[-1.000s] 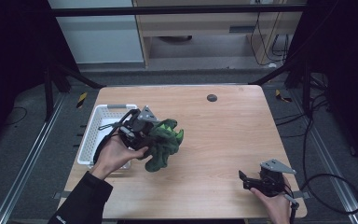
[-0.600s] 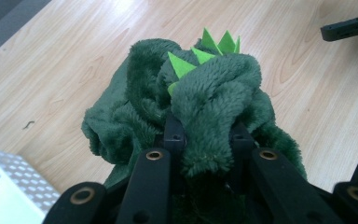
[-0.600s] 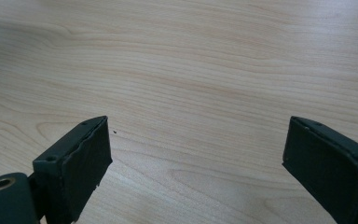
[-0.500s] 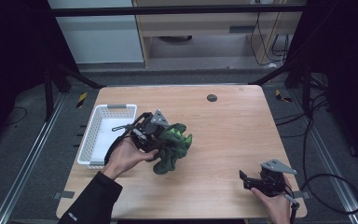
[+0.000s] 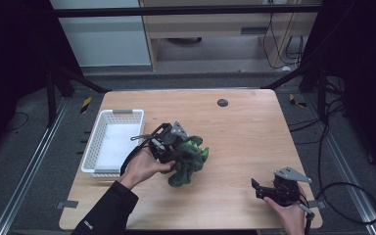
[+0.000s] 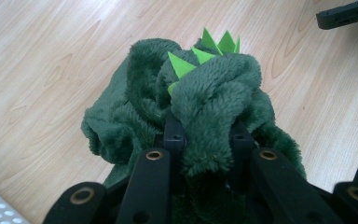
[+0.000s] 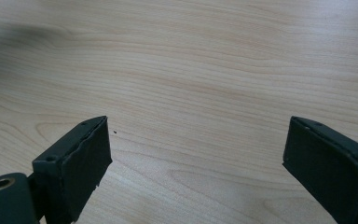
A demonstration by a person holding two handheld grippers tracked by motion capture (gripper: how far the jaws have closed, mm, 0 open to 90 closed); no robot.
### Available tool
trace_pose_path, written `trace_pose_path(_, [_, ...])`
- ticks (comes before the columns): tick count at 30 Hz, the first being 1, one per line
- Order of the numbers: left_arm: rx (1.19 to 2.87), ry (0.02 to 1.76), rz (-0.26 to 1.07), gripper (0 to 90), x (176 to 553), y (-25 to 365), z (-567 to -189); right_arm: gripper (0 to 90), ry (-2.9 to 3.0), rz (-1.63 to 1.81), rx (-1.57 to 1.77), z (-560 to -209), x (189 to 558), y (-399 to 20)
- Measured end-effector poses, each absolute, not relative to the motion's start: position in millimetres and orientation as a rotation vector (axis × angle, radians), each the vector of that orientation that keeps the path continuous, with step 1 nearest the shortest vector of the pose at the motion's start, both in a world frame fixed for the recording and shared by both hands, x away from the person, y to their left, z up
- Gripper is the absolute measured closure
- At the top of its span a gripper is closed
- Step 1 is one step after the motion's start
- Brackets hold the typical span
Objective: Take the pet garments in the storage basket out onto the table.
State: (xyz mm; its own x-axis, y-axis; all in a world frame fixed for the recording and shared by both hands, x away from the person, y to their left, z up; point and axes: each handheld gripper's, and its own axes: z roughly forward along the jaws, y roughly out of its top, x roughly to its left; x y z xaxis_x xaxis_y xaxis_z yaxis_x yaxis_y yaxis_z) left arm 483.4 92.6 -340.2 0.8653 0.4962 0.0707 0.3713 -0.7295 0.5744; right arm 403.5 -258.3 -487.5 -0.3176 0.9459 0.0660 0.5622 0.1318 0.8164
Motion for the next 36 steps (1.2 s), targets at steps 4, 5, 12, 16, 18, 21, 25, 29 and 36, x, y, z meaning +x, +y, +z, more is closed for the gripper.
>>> trace_pose_path(4, [2.472, 0.626, 0.289, 75.5, 484, 90, -345, 7.5, 1.941, 1.068, 1.444, -488, 404, -258])
trace_pose_path(5, [2.470, 0.624, 0.287, 75.4, 484, 88, -346, 7.5, 1.941, 1.067, 1.446, -488, 404, -258])
trace_pose_path(12, [2.486, 0.617, 0.261, 75.4, 486, 81, -358, 7.5, 1.940, 1.070, 1.444, -487, 403, -259])
trace_pose_path(16, [2.485, 0.618, 0.251, 75.4, 487, 79, -362, 7.5, 1.938, 1.075, 1.451, -487, 403, -259])
trace_pose_path(18, [2.490, 0.618, 0.247, 75.4, 488, 78, -366, 7.4, 1.936, 1.070, 1.441, -487, 403, -259])
trace_pose_path(21, [2.492, 0.613, 0.228, 75.4, 489, 75, -372, 7.5, 1.935, 1.068, 1.442, -487, 403, -260])
trace_pose_path(25, [2.510, 0.607, 0.221, 75.4, 489, 72, -378, 7.5, 1.934, 1.068, 1.446, -487, 403, -260])
trace_pose_path(29, [2.527, 0.598, 0.210, 75.3, 489, 68, -385, 7.4, 1.935, 1.066, 1.437, -487, 403, -260])
trace_pose_path(36, [2.554, 0.585, 0.191, 74.8, 488, 61, -398, 7.4, 1.937, 1.071, 1.446, -487, 403, -259])
